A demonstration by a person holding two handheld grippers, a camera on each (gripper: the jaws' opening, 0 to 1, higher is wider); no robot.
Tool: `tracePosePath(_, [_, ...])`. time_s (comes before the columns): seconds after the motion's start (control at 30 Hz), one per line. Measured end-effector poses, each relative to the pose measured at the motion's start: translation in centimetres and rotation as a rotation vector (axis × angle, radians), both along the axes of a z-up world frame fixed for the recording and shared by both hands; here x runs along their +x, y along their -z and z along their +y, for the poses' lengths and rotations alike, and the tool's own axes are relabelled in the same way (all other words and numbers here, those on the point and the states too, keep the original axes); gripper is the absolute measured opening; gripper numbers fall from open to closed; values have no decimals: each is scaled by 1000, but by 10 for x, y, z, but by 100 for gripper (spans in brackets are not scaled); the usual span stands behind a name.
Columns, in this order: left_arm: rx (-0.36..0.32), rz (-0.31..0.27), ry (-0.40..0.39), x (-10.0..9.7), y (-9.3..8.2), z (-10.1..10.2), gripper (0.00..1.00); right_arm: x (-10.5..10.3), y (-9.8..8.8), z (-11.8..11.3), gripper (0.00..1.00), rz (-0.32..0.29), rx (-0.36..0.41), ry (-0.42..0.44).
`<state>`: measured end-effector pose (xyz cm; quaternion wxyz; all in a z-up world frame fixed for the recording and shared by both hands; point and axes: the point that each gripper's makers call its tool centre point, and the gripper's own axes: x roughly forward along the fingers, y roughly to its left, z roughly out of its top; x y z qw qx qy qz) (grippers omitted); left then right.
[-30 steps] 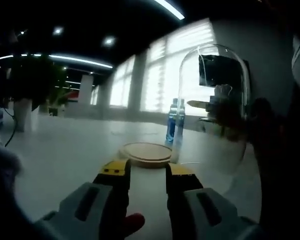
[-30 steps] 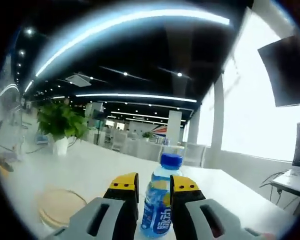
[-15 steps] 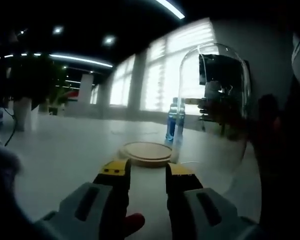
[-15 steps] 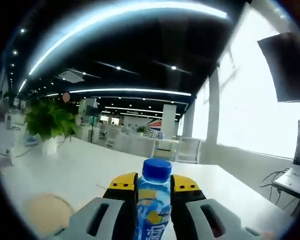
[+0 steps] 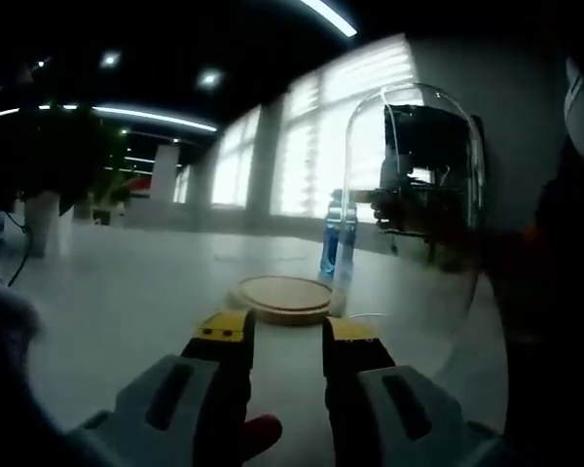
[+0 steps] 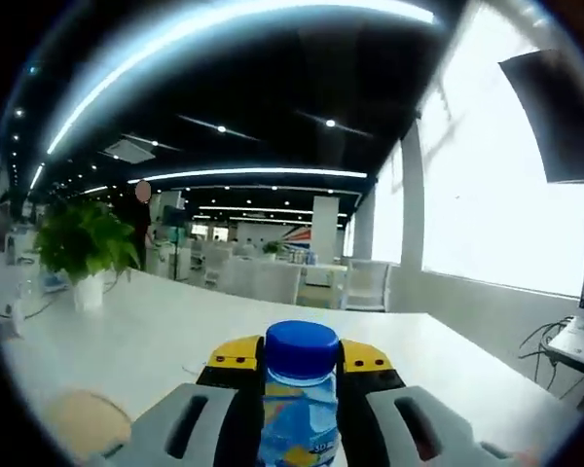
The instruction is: Open the cover put in the Mizone put the cover back on
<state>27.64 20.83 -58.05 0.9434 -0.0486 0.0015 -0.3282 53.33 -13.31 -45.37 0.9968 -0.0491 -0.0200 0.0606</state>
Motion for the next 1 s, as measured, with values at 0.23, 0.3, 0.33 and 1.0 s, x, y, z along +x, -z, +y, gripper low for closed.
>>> tracePosePath(0.23, [1,1,1,1,1,0,21,7,-1,1,23,-9,48,16])
tracePosePath(0.3, [2,0,1,1,1,0,21,8,-1,1,24,-15,60,16])
tracePosePath(0.33, [4,0,1,1,1,0,21,9,-1,1,24,-19,67,18])
tracePosePath(1.0, [10,5,-4,2,3,1,21,4,-3,2,22,-58,41,58])
